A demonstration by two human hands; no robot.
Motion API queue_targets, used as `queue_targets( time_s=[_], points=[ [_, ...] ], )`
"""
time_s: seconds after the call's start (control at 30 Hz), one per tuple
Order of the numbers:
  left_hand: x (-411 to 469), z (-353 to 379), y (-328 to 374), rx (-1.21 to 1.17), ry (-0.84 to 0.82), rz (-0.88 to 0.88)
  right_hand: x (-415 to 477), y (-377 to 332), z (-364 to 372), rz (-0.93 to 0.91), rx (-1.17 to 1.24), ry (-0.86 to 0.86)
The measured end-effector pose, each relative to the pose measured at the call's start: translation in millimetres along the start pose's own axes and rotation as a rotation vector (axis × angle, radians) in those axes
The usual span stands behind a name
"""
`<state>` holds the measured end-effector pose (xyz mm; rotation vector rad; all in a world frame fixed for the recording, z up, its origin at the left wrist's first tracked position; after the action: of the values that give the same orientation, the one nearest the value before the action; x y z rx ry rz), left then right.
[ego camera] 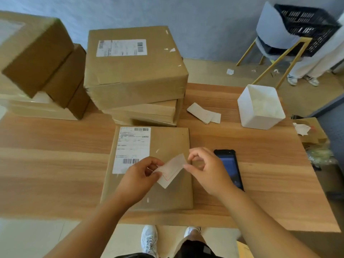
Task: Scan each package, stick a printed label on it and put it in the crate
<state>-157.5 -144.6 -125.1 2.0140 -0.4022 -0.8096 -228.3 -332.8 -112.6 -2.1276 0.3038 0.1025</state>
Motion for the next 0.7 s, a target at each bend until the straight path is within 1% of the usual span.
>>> queue_targets(
  time_s=[0.1,0.27,0.37,0.47,0.6,0.7],
  points=[
    [-13.1,-13.2,-11.4,-0.010,-0.030,0.028,1.9,-8.3,21.1,0.042,0.023,-0.072],
    [-30.3,-31.7,-31.1,-0.056,-0.086,0.029,-4.4,-18.9,43.4,0.068,0.130,-0.043],
    [-37.6,-37.8,-41.2,-0.097,-0.078,0.032,-8.0,-23.5,50.7,0.087,0.216,-0.028],
    [-43.8,-41.8,-52.5,-0.191,-0.004,0.003,-10.1,-25.0,56.6,0.126,0.290,0.002],
    [-51.2,-55.7,-72.0,-0.305,0.173,-0.081,-10.8,-21.7,58.5,0.211,0.422,0.086],
    [-55.2,-63.3,-79.6,-0.369,0.232,-0.089,-10.2,-22.0,63.3,0.231,0.471,0.073]
  ],
)
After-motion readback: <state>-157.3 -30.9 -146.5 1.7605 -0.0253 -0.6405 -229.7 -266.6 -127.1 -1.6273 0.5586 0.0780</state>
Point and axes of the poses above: each hand's wrist, its own x-axis towards the middle knuckle, its own z-axis out of the palm, y = z × x, the point moved 6 cm from there along x, towards the middle knuckle, and after that the axes turned 7 degrees about -y, right-handed, at the moved point
